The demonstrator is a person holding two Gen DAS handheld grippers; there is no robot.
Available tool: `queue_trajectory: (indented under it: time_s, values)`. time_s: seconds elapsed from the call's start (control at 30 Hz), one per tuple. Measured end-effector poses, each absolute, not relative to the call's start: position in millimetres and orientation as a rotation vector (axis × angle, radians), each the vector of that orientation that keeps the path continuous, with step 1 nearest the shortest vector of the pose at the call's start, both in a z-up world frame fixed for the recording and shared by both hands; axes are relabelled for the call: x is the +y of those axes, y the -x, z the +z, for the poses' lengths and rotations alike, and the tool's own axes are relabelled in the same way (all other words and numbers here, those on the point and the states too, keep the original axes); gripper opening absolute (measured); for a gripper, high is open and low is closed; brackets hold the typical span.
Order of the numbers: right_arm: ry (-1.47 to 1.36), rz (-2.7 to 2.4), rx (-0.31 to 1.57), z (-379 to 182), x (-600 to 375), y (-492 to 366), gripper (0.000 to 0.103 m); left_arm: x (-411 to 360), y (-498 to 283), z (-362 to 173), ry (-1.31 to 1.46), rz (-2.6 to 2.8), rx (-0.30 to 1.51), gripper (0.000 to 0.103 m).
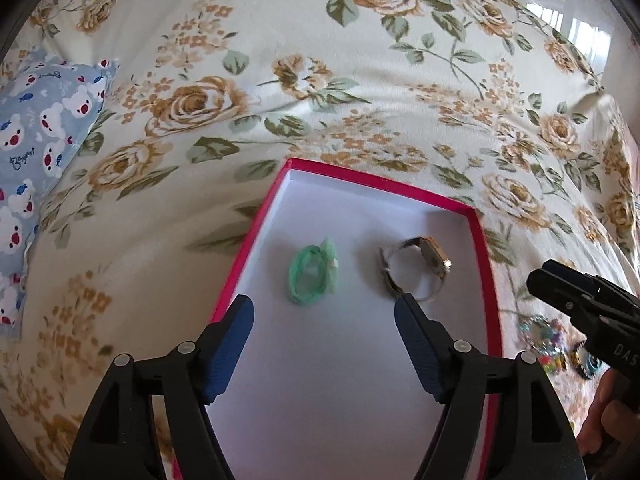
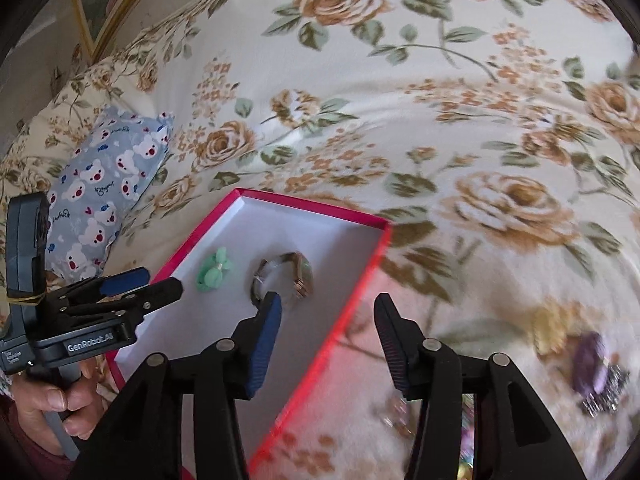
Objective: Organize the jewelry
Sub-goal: 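Grasp the yellow hair claw with the left tool while the right tool grasps the silver chain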
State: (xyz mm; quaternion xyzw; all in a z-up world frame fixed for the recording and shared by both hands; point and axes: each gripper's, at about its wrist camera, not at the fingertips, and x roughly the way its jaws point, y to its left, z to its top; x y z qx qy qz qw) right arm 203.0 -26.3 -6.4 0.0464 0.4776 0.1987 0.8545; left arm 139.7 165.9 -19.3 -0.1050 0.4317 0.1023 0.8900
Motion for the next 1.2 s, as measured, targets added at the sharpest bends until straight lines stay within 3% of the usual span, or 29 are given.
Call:
queue_trajectory:
  time_s: [0.37,1.2]
  values:
    - [-0.139,0.293,0.995,3,-91,-163,0.059,131,-129,-1,0.216,0.122,0.913,0.077]
    - [-0.197,0.050,0.989,7,-217,-140,0.059,35,-185,3,0.139,-0.103,0.957,0.077]
